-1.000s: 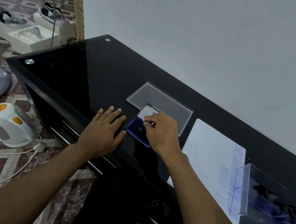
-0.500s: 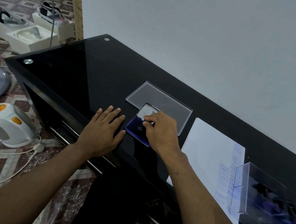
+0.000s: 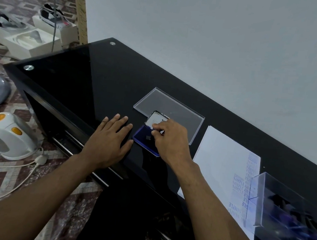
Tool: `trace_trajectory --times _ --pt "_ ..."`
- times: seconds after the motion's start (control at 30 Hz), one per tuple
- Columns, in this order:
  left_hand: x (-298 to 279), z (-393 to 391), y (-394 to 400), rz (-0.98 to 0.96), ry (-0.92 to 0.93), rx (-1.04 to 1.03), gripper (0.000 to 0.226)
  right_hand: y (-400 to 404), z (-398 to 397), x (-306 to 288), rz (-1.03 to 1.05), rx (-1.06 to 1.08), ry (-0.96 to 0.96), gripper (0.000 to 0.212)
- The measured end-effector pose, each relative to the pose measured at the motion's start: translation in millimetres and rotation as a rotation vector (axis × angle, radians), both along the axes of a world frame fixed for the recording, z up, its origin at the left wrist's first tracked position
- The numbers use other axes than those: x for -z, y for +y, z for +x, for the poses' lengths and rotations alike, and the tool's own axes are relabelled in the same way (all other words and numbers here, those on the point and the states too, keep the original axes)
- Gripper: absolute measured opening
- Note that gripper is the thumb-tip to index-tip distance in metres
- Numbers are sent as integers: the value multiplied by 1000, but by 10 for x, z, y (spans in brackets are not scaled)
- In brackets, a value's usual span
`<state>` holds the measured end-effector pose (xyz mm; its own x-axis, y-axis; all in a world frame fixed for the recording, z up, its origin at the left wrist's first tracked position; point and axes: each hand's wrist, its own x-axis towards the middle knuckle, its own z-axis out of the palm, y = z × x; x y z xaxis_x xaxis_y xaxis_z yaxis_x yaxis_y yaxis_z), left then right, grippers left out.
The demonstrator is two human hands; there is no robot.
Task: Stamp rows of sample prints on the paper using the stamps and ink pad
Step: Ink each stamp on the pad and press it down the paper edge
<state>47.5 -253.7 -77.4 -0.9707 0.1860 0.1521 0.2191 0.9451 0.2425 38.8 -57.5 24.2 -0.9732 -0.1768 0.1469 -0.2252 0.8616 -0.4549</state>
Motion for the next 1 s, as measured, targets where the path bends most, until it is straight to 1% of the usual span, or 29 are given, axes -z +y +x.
trace_trajectory --times 0.13,0.23,0.3,0.5,0.67,0.83,0.9,1.0 --pt "-71 -24 18 33 -42 6 80 52 77 -29 -53 -21 -19 26" --pt "-160 -24 111 79 -17 3 79 163 176 2 -161 38 72 26" --pt "-226 -25 226 76 -1 26 77 285 241 8 -193 69 112 25" --pt "-355 -10 790 93 21 138 74 899 470 -61 -168 186 127 22" --pt "-415 24 1337 167 -9 245 60 1429 629 -36 -137 299 88 22" --pt "-407 71 1831 163 -15 358 58 1921 723 -50 -128 403 99 24" --pt "-383 66 1982 137 -35 382 58 2086 743 -49 -117 429 133 23" --pt "-352 48 2167 100 -53 415 58 2294 735 -39 -91 472 131 21"
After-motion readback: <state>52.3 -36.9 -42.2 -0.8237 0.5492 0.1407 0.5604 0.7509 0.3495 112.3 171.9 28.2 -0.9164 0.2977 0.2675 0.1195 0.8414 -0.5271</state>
